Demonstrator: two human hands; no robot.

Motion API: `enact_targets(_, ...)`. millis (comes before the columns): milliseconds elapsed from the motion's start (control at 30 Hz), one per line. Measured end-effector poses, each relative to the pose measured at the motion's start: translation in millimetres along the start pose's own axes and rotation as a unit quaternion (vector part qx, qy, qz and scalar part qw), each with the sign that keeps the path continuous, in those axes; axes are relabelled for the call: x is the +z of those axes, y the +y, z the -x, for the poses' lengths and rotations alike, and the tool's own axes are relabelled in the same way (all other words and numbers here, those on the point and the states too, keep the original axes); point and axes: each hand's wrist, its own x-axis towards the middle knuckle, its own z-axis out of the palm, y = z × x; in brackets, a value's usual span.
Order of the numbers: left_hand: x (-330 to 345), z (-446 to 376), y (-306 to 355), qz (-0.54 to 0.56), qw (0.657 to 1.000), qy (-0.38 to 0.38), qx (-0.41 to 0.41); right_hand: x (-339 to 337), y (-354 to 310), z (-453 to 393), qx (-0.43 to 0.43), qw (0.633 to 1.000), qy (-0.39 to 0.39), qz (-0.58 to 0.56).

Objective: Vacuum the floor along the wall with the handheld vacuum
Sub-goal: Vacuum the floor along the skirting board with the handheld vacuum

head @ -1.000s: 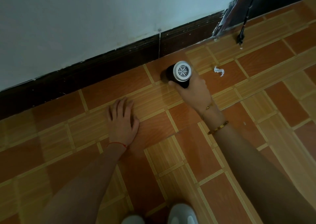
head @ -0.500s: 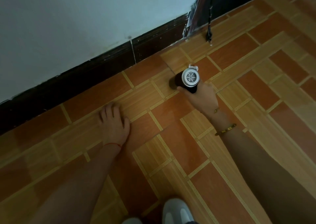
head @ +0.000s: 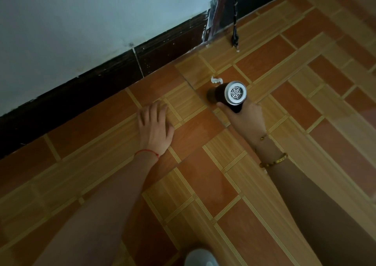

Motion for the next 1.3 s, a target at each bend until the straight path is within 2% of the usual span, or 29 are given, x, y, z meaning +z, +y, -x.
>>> enact_targets(233,7.5,0.6,-0.4,0.008,1.000,0.020,-0.009,5.0,13.0,-12.1,0.064,0.996,0.062,-0.014)
enact_targets(367,6.1,1.5,-1.8,0.008,1.000,0.028,-0.009,6.3,7.7,-34.5,0.060,0.995,0.076,-0.022)
enact_targets(600,7.8,2.2,-2.7,0.007,0.999,0.047,-0.006,21.9,-15.3,-38.5,-0.004,0.999,0.016,-0.030)
enact_targets(667,8.6,2.0,-2.9,0.008,0.999,0.050,-0.008,25.3,-17.9,-37.2,-0.012,0.999,0.021,-0.032)
enact_targets(833,9.5,1.7,-3.0,0.011,0.998,0.055,-0.006,22.7,-17.7,-43.2,0.037,0.996,0.066,-0.048)
enact_targets(1000,9.3,1.3,-3.3,0.005,0.999,0.038,-0.013,22.4,-23.2,-51.0,-0.018,0.998,0.005,-0.062)
enact_targets(1167,9.3,1.6,-3.2,0.005,0.999,0.043,-0.013,28.9,-34.2,-52.1,-0.003,0.997,0.054,-0.063)
enact_targets(1300,9.2,1.3,-3.8,0.006,0.999,0.042,-0.013,30.3,-38.9,-58.9,-0.038,0.997,0.021,-0.064)
